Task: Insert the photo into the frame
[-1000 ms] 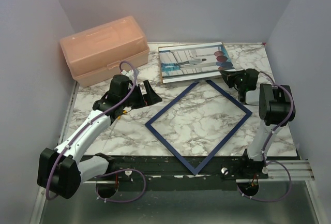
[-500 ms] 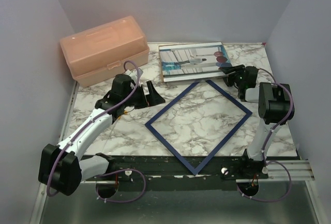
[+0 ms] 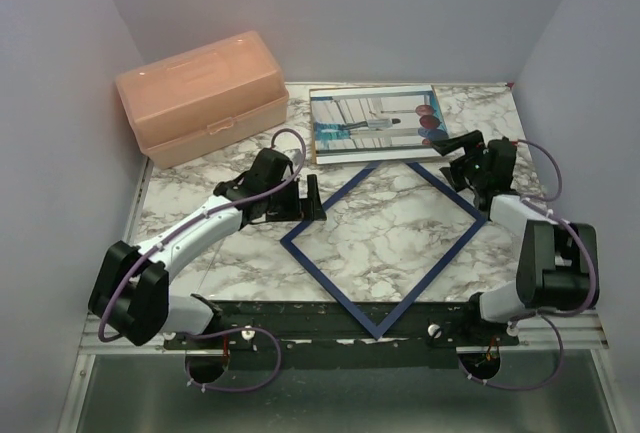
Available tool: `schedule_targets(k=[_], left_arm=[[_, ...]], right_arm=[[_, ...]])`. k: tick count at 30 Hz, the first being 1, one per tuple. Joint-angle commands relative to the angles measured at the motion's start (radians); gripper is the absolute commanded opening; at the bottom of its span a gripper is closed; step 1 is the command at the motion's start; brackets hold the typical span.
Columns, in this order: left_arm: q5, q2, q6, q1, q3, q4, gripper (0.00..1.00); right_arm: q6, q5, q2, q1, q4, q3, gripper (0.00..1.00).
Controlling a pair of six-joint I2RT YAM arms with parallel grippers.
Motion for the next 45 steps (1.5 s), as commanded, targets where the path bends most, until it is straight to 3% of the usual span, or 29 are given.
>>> schedule_targets(k=[1, 12, 17, 24, 33, 39, 45], left_arm=[[-0.168, 0.05, 0.058, -0.048, 0.04, -0.083, 0.98], [-0.273, 0.12, 0.101, -0.138, 0.147, -0.154, 0.96], [-0.281, 0.011, 0.093, -0.14, 0.11, -0.09, 0.96], [-0.268, -0.194, 0.1, -0.141, 0.05, 0.016, 0.98], [-0.213, -0.356, 0.11, -0.139, 0.013, 0.092, 0.98], [-0.2, -0.352, 0.117, -0.14, 0.021, 0.085, 0.99], [-0.205, -0.333, 0.116, -0.14, 0.04, 0.063, 0.99]], right_arm=[[-0.12, 0.039, -0.174, -0.001, -0.227, -0.074, 0.97], [-0.166, -0.007, -0.51, -0.004, -0.707, -0.191, 1.0], [-0.208, 0.018, -0.583, -0.005, -0.848, -0.208, 1.0], [-0.284, 0.112, -0.534, -0.004, -1.025, -0.118, 1.0], [-0.296, 0.155, -0.461, -0.003, -1.07, -0.104, 0.86], [-0.298, 0.171, -0.474, -0.003, -1.073, -0.113, 0.77], [-0.304, 0.117, -0.403, 0.0, -1.023, -0.176, 0.74]])
